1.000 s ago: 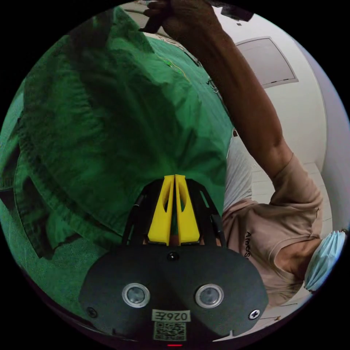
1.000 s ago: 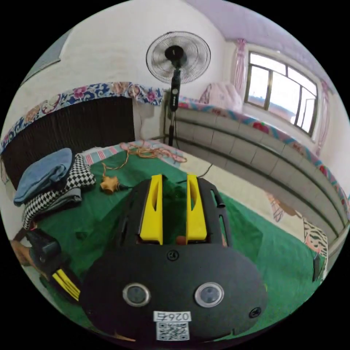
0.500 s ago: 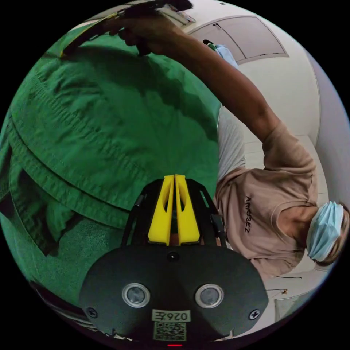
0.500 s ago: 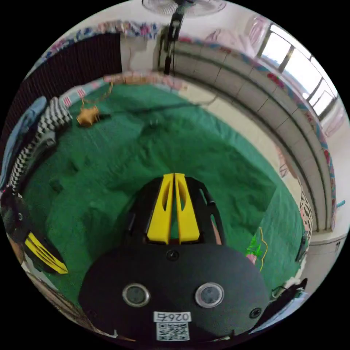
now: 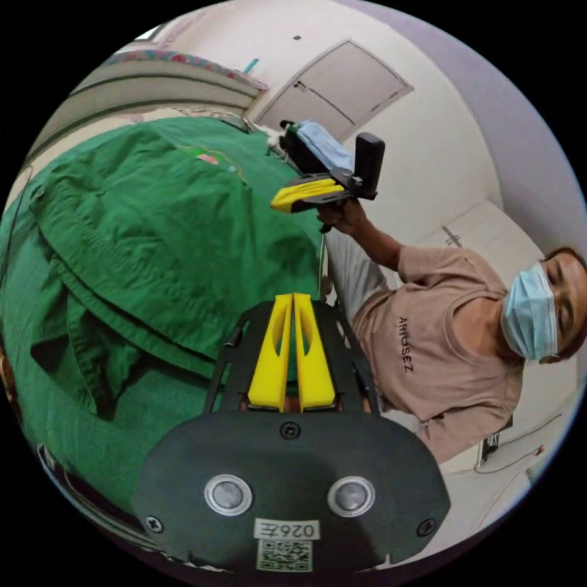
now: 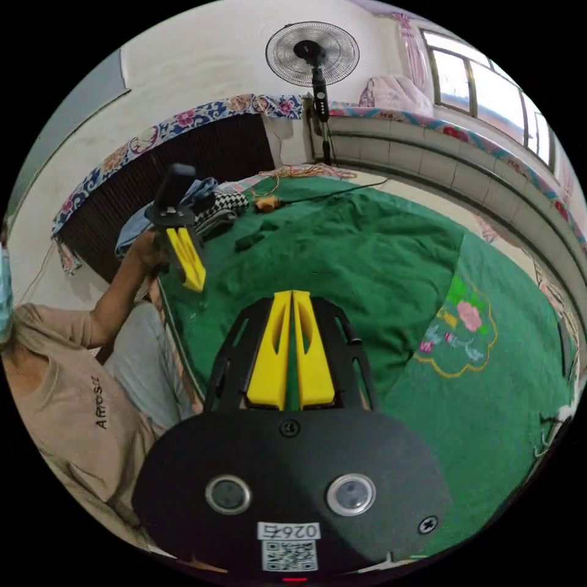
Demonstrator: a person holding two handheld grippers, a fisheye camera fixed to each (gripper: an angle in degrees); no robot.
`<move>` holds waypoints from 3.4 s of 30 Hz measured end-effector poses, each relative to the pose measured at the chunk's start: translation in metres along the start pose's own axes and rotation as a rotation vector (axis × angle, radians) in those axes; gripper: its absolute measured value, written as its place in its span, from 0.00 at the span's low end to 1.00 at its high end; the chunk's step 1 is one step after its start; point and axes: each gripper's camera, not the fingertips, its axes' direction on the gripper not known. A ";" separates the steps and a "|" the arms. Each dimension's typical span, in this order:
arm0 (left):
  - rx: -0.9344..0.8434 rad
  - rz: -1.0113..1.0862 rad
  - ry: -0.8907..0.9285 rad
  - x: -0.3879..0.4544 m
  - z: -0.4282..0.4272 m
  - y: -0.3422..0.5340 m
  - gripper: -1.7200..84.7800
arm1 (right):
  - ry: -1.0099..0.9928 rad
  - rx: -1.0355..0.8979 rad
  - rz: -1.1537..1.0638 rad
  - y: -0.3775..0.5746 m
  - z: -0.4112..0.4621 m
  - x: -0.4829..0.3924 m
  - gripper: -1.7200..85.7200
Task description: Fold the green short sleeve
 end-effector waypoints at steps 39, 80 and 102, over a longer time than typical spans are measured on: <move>-0.113 0.377 -1.398 0.363 0.273 0.076 0.13 | -0.810 0.172 0.602 0.262 -0.117 0.120 0.00; -0.046 0.278 -1.716 0.399 0.295 0.101 0.10 | 0.341 0.085 -0.363 0.158 -0.169 -0.192 0.01; -0.389 0.442 -1.414 0.478 0.325 0.057 0.02 | 0.131 -0.225 -0.573 0.270 -0.184 -0.183 0.01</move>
